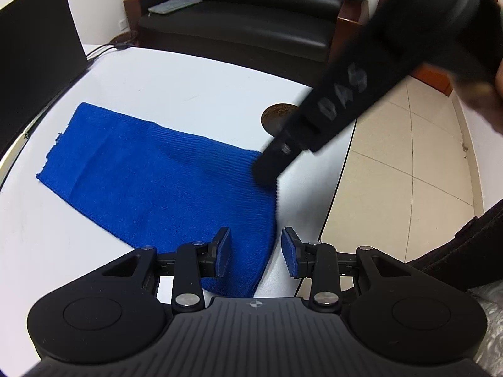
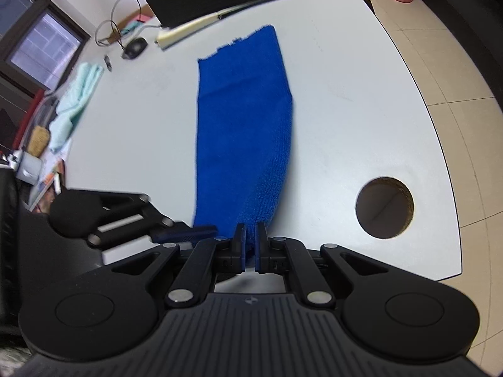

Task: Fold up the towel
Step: 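Grasp the folded towel end with both grippers and lift it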

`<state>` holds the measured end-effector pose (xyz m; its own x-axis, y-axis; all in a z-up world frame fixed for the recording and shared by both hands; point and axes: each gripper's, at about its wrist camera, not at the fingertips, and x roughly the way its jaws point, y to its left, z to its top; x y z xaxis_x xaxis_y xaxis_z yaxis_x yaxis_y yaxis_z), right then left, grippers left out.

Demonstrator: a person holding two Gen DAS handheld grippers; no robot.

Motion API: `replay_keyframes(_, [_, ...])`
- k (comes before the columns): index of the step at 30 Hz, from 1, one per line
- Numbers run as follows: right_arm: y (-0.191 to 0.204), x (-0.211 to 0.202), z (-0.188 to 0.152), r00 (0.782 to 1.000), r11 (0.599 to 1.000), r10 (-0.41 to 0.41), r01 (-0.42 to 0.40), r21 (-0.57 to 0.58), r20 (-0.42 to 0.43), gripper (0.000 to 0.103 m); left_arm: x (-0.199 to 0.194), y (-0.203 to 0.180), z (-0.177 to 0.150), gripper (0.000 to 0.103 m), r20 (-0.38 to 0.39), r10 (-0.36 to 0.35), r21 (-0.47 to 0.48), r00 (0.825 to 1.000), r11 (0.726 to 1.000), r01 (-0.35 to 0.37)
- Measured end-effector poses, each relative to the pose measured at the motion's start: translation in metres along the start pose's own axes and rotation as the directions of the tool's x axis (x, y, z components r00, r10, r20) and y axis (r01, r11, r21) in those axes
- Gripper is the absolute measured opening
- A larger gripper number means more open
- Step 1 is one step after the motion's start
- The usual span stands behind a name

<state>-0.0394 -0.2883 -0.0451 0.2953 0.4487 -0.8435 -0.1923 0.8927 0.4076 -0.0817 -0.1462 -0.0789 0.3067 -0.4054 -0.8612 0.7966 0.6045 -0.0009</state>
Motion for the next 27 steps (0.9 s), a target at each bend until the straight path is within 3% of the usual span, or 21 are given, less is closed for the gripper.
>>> replay_keyframes(11, [0.015, -0.015, 0.025, 0.996, 0.996, 0.074, -0.076, 0.049, 0.045, 0.005, 0.003, 0.000, -0.002, 0.038, -0.011, 0.065, 0.005, 0.998, 0.998, -0.065])
replay_keyframes(17, [0.012, -0.019, 0.028, 0.997, 0.996, 0.063, -0.067, 0.064, 0.054, 0.005, 0.002, 0.010, -0.004, 0.011, -0.019, 0.070, -0.024, 0.997, 0.997, -0.070])
replay_keyframes(27, [0.002, -0.025, 0.032, 0.996, 0.996, 0.028, -0.035, 0.085, 0.082, 0.005, -0.019, 0.031, -0.002, 0.009, 0.009, 0.078, -0.065, 0.997, 0.995, -0.078])
